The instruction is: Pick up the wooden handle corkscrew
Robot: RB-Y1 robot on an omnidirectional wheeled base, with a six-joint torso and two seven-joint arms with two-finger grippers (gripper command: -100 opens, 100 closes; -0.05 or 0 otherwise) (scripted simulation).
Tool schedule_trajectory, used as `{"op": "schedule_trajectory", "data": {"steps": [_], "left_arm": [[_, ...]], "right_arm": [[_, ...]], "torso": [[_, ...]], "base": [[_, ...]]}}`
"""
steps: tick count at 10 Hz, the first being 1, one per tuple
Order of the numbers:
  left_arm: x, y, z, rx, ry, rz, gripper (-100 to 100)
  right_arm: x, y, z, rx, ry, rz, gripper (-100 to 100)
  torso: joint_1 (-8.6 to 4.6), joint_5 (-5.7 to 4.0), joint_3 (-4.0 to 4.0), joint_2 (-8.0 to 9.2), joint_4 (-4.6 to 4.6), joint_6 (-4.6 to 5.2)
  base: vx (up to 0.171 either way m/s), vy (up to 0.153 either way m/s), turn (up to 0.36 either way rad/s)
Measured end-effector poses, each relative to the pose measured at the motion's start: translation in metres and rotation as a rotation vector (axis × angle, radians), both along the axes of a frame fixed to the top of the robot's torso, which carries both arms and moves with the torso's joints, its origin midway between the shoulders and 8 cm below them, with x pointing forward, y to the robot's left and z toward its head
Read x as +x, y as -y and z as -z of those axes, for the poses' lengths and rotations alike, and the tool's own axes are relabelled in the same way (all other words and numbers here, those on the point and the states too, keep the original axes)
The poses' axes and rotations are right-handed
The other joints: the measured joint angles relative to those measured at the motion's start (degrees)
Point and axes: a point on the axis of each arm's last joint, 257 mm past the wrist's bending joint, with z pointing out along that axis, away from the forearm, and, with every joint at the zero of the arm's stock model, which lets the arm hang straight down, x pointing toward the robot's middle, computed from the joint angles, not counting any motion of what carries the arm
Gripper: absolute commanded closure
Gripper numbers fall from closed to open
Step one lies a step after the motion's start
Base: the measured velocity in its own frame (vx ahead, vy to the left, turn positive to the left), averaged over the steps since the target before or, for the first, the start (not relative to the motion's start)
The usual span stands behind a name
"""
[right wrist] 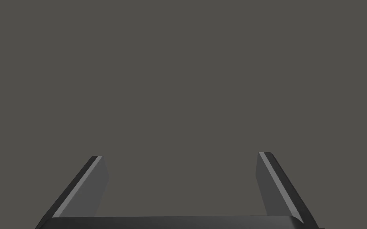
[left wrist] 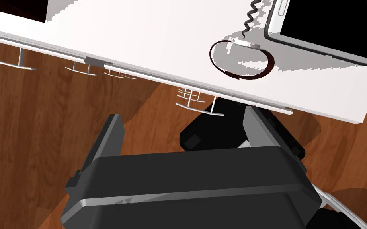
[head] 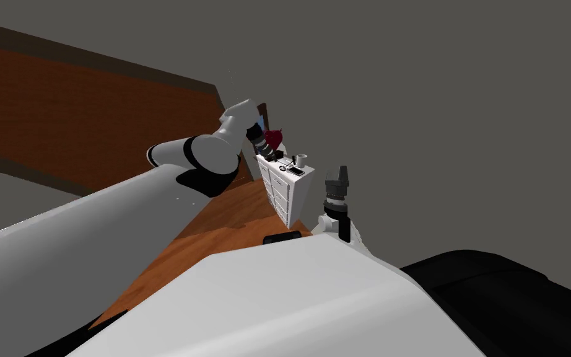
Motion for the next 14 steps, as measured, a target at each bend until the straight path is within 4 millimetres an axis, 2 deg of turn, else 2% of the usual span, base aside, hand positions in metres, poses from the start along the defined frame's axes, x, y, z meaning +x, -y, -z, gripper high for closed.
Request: {"op": "schedule_trajectory", "data": {"steps": [2, 7, 8, 10, 11, 13, 14], "left_arm": [[0.002, -0.005, -0.018, -0.059, 0.021, 0.006, -100], [-0.001, -0.003, -0.055, -0.182, 0.05, 0.044, -100], [0.0, -0.01, -0.073, -0.217, 0.063, 0.046, -100], [-0.003, -0.006, -0.083, -0.267, 0.079, 0.069, -100], [-0.004, -0.01, -0.101, -0.3, 0.1, 0.076, -100], [-0.006, -0.01, -0.118, -0.357, 0.122, 0.101, -100], [-0.006, -0.018, -0.133, -0.39, 0.148, 0.106, -100]], "right_arm": [[0.0, 0.0, 0.0, 0.0, 0.0, 0.0, 0], [0.0, 0.0, 0.0, 0.0, 0.0, 0.0, 0], [0.0, 0.0, 0.0, 0.0, 0.0, 0.0, 0], [0.0, 0.0, 0.0, 0.0, 0.0, 0.0, 0], [0.0, 0.0, 0.0, 0.0, 0.0, 0.0, 0], [0.0, 0.0, 0.0, 0.0, 0.0, 0.0, 0], [0.0, 0.0, 0.0, 0.0, 0.0, 0.0, 0]], "torso": [[0.01, 0.0, 0.05, 0.08, 0.02, 0.02], [-0.14, -0.06, -0.01, -0.02, -0.01, 0.12], [-0.06, -0.02, 0.03, 0.04, 0.02, 0.05], [-0.12, -0.05, -0.01, -0.01, -0.01, 0.12], [-0.06, -0.03, 0.03, 0.03, 0.02, 0.08], [-0.11, -0.05, 0.01, 0.0, 0.0, 0.12], [-0.07, -0.03, 0.02, 0.03, 0.01, 0.08]], "base": [[-0.068, 0.008, 0.44], [-0.034, 0.008, 0.274], [-0.043, 0.014, 0.413], [-0.027, 0.013, 0.32], [-0.037, 0.018, 0.416], [-0.022, 0.009, 0.388], [-0.029, 0.016, 0.479]]}}
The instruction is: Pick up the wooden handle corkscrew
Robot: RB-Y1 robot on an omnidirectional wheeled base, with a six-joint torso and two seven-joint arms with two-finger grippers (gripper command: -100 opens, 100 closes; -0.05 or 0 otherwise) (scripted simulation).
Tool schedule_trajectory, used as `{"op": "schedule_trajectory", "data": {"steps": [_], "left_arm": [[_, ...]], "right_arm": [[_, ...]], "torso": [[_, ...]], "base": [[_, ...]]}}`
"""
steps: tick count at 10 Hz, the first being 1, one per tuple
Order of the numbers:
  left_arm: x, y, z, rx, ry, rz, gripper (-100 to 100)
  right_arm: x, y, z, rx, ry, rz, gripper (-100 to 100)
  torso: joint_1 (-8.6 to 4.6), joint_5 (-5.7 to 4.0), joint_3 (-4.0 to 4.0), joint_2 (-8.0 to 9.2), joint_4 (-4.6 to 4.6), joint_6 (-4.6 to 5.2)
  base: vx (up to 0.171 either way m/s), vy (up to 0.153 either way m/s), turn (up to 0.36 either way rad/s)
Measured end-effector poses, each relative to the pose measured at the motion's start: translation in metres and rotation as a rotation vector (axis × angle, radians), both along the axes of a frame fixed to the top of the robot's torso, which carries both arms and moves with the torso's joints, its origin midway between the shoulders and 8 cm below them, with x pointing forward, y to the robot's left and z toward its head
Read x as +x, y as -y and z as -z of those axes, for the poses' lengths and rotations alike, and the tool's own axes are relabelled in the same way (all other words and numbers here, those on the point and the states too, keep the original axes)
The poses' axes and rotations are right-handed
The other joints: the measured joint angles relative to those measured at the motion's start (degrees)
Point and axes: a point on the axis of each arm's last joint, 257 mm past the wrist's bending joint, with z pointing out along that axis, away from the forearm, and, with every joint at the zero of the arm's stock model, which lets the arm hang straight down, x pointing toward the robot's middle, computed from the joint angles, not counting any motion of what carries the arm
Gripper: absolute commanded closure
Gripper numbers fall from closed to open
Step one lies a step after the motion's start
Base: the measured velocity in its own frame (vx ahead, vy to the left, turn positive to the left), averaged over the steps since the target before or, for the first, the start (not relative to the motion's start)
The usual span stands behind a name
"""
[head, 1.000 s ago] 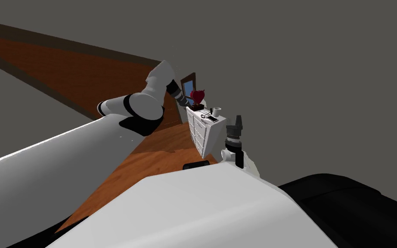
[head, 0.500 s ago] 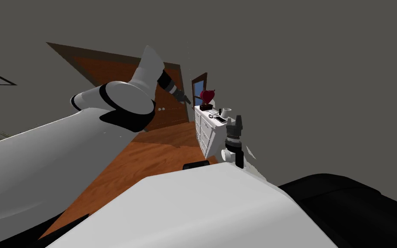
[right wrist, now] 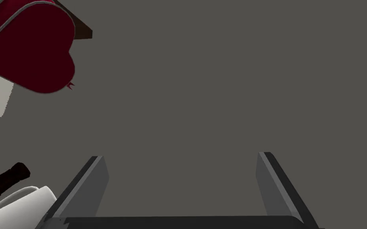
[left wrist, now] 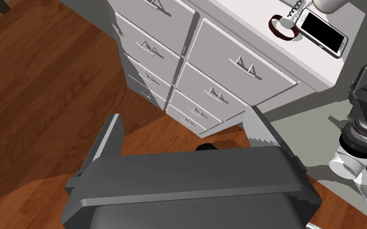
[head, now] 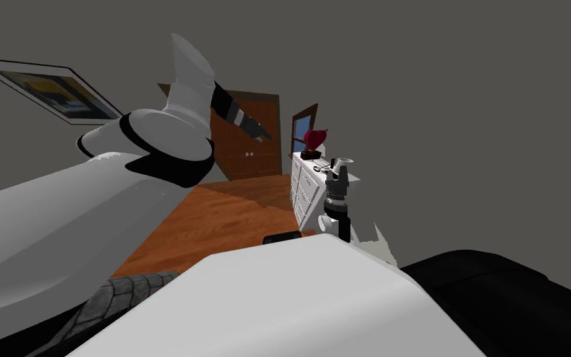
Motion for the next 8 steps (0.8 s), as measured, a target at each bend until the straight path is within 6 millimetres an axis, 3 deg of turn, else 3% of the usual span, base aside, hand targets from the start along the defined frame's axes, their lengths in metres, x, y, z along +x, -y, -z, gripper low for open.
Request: {"op": "schedule_trajectory", "data": {"steps": [2, 3, 5, 7, 8], "left_arm": [[-0.007, 0.0, -0.019, -0.052, 0.024, 0.029, -100], [-0.008, 0.002, -0.022, -0.068, 0.028, 0.042, -100], [-0.012, -0.011, -0.051, -0.129, 0.081, 0.059, -100], [-0.019, -0.007, -0.063, -0.169, 0.093, 0.09, -100], [-0.022, -0.021, -0.08, -0.201, 0.126, 0.093, -100]], "right_arm": [[0.0, 0.0, 0.0, 0.0, 0.0, 0.0, 0], [0.0, 0.0, 0.0, 0.0, 0.0, 0.0, 0], [0.0, 0.0, 0.0, 0.0, 0.0, 0.0, 0], [0.0, 0.0, 0.0, 0.0, 0.0, 0.0, 0], [0.0, 0.0, 0.0, 0.0, 0.0, 0.0, 0]], "torso": [[-0.05, -0.03, -0.01, -0.01, -0.01, 0.07], [-0.15, -0.07, -0.04, -0.05, -0.04, 0.13], [-0.01, -0.02, 0.01, 0.01, 0.0, 0.06], [-0.17, -0.08, -0.03, -0.03, -0.03, 0.14], [-0.04, -0.02, 0.01, 0.01, 0.01, 0.04]], "base": [[-0.007, 0.008, 0.167], [-0.016, 0.024, 0.35], [-0.017, 0.016, 0.384], [-0.008, 0.009, 0.198], [-0.014, 0.021, 0.435]]}}
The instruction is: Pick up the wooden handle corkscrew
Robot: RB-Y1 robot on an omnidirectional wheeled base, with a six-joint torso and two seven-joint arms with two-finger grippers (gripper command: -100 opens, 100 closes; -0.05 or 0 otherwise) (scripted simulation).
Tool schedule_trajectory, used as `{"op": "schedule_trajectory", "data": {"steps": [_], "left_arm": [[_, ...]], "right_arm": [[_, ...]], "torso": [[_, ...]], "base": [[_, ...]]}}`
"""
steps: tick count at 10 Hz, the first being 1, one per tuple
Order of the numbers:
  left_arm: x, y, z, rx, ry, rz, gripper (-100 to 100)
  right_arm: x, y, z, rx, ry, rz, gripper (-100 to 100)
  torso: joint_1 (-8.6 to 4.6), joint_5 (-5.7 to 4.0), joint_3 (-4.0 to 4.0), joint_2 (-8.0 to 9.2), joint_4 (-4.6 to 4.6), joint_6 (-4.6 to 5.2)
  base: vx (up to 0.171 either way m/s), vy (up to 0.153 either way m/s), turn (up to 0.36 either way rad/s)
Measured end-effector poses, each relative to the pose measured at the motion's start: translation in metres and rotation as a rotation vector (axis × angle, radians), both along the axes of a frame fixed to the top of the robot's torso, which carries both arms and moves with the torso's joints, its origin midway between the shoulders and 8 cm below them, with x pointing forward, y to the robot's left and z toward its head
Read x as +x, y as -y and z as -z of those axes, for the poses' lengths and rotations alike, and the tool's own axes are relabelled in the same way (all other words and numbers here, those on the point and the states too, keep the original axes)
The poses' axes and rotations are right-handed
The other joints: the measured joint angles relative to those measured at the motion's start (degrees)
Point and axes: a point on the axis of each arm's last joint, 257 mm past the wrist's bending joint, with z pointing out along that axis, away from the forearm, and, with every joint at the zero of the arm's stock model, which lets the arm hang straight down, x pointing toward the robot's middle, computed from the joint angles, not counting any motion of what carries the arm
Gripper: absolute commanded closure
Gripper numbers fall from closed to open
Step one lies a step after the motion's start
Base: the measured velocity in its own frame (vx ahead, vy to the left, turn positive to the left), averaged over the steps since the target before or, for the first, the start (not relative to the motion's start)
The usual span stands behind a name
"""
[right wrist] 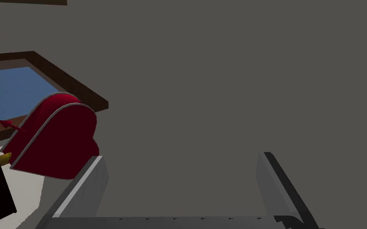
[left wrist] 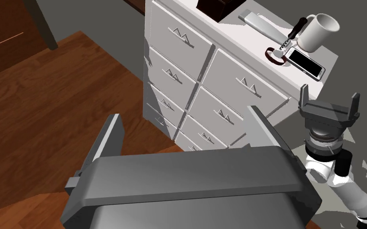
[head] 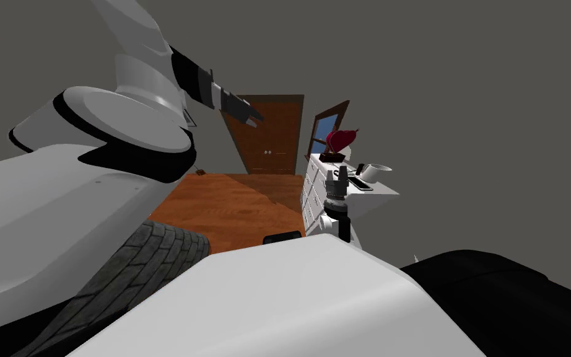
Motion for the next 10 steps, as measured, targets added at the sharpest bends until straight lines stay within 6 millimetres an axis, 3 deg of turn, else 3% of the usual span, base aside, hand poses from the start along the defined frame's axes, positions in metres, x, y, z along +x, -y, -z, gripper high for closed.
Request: {"op": "schedule_trajectory", "data": {"steps": [1, 4, 5, 8, 10], "left_arm": [[-0.005, -0.004, -0.016, -0.027, 0.021, 0.015, -100], [-0.014, 0.006, -0.026, -0.072, 0.033, 0.059, -100], [-0.014, 0.007, -0.028, -0.074, 0.043, 0.059, -100], [-0.034, -0.007, -0.068, -0.15, 0.132, 0.092, -100], [-0.035, -0.008, -0.074, -0.172, 0.14, 0.112, -100]], "right_arm": [[0.0, 0.0, 0.0, 0.0, 0.0, 0.0, 0], [0.0, 0.0, 0.0, 0.0, 0.0, 0.0, 0], [0.0, 0.0, 0.0, 0.0, 0.0, 0.0, 0], [0.0, 0.0, 0.0, 0.0, 0.0, 0.0, 0], [0.0, 0.0, 0.0, 0.0, 0.0, 0.0, 0]], "torso": [[0.02, 0.0, 0.02, 0.03, 0.01, 0.02], [-0.22, -0.09, -0.03, -0.03, -0.04, 0.14], [-0.23, -0.09, -0.04, -0.04, -0.04, 0.13], [-0.04, -0.03, 0.01, 0.01, 0.0, 0.05], [-0.2, -0.09, -0.03, -0.02, -0.04, 0.16]], "base": [[-0.006, 0.011, 0.391], [0.0, -0.001, 0.012], [-0.009, 0.018, 0.33], [-0.002, 0.011, 0.323], [-0.001, 0.012, 0.177]]}}
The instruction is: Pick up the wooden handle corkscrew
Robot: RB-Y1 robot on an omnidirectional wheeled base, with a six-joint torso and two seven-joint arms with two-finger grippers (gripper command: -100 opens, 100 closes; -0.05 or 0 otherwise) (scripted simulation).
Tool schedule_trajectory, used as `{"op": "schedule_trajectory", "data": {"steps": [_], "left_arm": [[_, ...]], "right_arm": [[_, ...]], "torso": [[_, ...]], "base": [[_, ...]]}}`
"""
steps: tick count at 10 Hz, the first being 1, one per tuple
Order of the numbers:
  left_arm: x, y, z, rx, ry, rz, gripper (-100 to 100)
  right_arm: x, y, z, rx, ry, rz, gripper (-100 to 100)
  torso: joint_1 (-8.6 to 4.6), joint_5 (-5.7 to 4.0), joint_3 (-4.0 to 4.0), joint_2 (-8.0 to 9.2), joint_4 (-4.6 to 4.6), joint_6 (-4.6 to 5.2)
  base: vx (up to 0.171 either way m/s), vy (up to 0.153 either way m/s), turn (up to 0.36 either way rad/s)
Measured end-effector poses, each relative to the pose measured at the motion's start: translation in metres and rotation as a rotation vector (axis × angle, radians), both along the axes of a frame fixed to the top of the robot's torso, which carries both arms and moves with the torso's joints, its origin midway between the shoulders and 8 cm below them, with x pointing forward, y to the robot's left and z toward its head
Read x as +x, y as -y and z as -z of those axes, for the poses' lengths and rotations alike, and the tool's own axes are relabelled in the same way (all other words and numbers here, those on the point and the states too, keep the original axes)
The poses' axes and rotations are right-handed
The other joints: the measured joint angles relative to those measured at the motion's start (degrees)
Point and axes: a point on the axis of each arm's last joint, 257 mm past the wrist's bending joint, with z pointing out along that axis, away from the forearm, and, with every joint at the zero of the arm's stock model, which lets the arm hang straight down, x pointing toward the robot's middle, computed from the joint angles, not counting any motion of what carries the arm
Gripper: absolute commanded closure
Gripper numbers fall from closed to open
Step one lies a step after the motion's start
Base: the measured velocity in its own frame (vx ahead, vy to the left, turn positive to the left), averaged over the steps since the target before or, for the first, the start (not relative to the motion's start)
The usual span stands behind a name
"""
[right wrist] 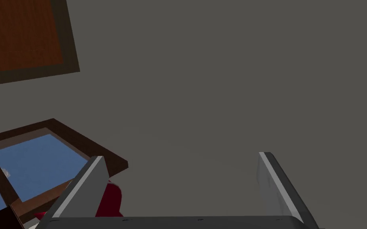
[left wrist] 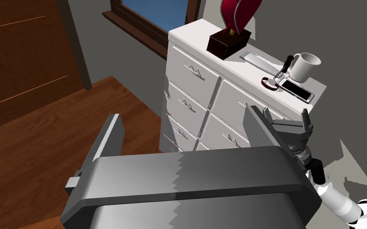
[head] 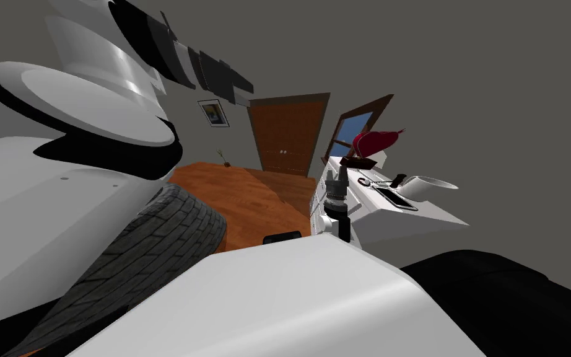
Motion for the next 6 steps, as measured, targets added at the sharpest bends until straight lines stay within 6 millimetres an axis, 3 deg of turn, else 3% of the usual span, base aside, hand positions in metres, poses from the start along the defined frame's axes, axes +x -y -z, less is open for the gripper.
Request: {"op": "schedule_trajectory", "data": {"steps": [2, 4, 6], "left_arm": [[-0.014, -0.019, -0.027, -0.055, 0.062, 0.017, -100], [-0.023, -0.019, -0.041, -0.093, 0.087, 0.054, -100], [-0.032, -0.028, -0.057, -0.127, 0.13, 0.064, -100]], "right_arm": [[0.0, 0.0, 0.0, 0.0, 0.0, 0.0, 0], [0.0, 0.0, 0.0, 0.0, 0.0, 0.0, 0], [0.0, 0.0, 0.0, 0.0, 0.0, 0.0, 0]], "torso": [[0.2, 0.08, 0.04, 0.04, 0.04, -0.09], [0.03, 0.01, 0.03, 0.04, 0.01, 0.01], [0.1, 0.04, 0.04, 0.03, 0.04, -0.09]], "base": [[0.003, 0.014, 0.416], [0.001, -0.001, 0.022], [0.009, 0.016, 0.343]]}}
